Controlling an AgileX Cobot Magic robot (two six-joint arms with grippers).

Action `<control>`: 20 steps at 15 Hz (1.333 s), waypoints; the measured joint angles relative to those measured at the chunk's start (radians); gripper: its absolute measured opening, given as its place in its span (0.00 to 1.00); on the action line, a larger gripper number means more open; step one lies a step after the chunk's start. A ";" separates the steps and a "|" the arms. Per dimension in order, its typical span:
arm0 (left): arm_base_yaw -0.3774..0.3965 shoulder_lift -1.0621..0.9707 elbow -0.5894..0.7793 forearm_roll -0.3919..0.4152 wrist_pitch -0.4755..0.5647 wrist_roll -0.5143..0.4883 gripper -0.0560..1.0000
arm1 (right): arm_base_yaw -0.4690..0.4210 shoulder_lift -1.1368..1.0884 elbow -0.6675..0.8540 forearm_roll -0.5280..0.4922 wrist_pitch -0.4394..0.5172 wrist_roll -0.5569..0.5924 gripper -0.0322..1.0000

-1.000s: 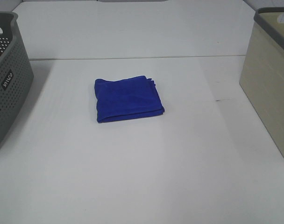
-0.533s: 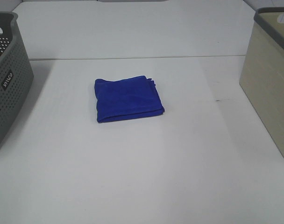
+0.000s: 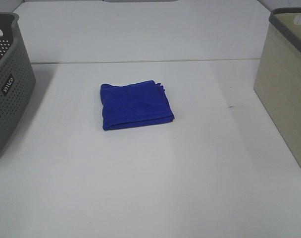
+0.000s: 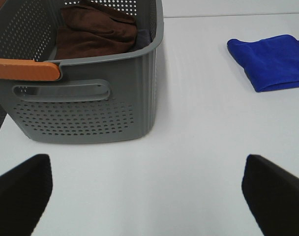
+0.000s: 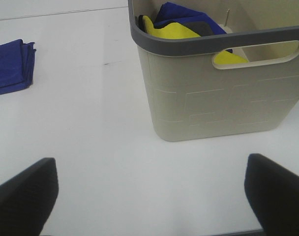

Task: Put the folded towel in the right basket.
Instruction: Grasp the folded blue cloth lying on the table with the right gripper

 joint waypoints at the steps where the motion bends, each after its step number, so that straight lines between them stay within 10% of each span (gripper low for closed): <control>1: 0.000 0.000 0.000 0.000 0.000 0.000 0.97 | 0.000 0.000 0.000 0.000 0.000 0.000 0.98; 20: 0.000 0.000 0.000 0.029 0.000 0.008 0.97 | 0.000 0.000 0.000 -0.001 0.000 0.000 0.98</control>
